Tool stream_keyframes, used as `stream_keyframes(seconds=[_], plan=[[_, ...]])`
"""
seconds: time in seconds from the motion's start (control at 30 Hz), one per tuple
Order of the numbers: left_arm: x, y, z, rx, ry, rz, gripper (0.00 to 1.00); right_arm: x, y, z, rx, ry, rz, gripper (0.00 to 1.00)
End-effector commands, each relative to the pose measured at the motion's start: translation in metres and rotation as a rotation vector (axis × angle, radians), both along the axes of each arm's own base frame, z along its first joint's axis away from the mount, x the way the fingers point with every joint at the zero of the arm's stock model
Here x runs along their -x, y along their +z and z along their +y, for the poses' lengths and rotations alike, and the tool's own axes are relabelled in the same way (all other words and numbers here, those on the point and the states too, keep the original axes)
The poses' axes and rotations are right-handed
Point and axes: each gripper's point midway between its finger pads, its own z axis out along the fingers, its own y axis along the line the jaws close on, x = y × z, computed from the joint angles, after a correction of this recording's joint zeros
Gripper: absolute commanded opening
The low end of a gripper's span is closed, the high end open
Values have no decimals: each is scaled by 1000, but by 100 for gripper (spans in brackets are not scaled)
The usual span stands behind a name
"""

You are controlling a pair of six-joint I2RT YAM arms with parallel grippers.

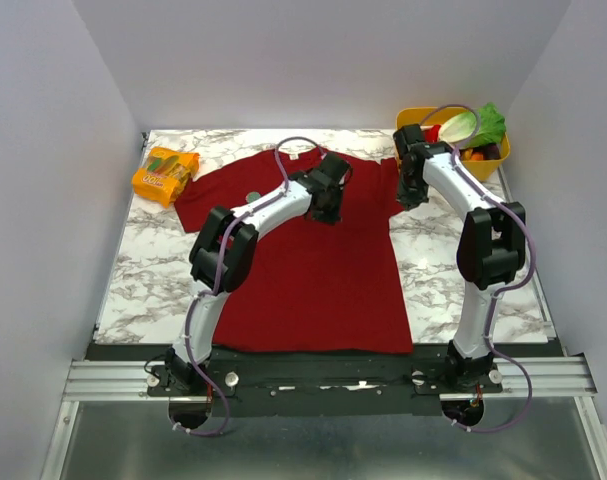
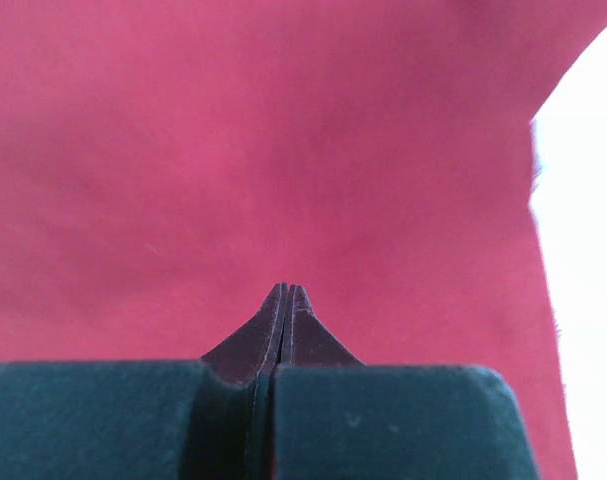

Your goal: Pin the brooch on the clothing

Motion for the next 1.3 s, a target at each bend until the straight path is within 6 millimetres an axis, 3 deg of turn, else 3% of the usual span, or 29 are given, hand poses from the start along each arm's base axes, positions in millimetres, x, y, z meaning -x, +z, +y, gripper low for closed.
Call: stream_keyframes(seconds=[0.0, 0.03, 0.1, 0.13, 0.17, 0.23, 0.27, 0.33, 0.37, 0.43, 0.5, 0.77, 0.97, 1.27], plan=[[23, -7, 14, 16, 33, 31, 0, 18, -15, 12, -2, 56, 50, 1], [35, -21, 25, -21, 41, 61, 0, 22, -16, 14, 6, 66, 55, 1], [43, -17, 38, -37, 66, 44, 0, 38, -20, 26, 23, 109, 79, 1], [57, -31, 51, -69, 75, 74, 0, 43, -21, 30, 28, 126, 85, 1], [61, -21, 55, -59, 82, 55, 0, 56, -28, 41, 36, 162, 111, 1], [78, -33, 75, -101, 111, 73, 0, 68, -29, 48, 48, 183, 123, 1], [81, -25, 79, -91, 118, 54, 0, 74, -32, 56, 55, 205, 127, 1], [98, -35, 94, -112, 140, 76, 0, 91, -39, 60, 59, 218, 153, 1], [101, -28, 97, -99, 148, 61, 0, 96, -41, 65, 62, 233, 155, 1], [118, -37, 109, -109, 165, 86, 0, 112, -49, 66, 71, 238, 183, 1], [123, -25, 113, -78, 168, 56, 0, 122, -51, 71, 62, 256, 184, 1], [169, -31, 152, -119, 223, 98, 0, 169, -79, 80, 96, 292, 274, 1], [201, -35, 179, -139, 269, 133, 0, 190, -87, 89, 114, 315, 298, 1], [237, -57, 211, -161, 382, 251, 0, 216, -105, 77, 141, 303, 357, 1]])
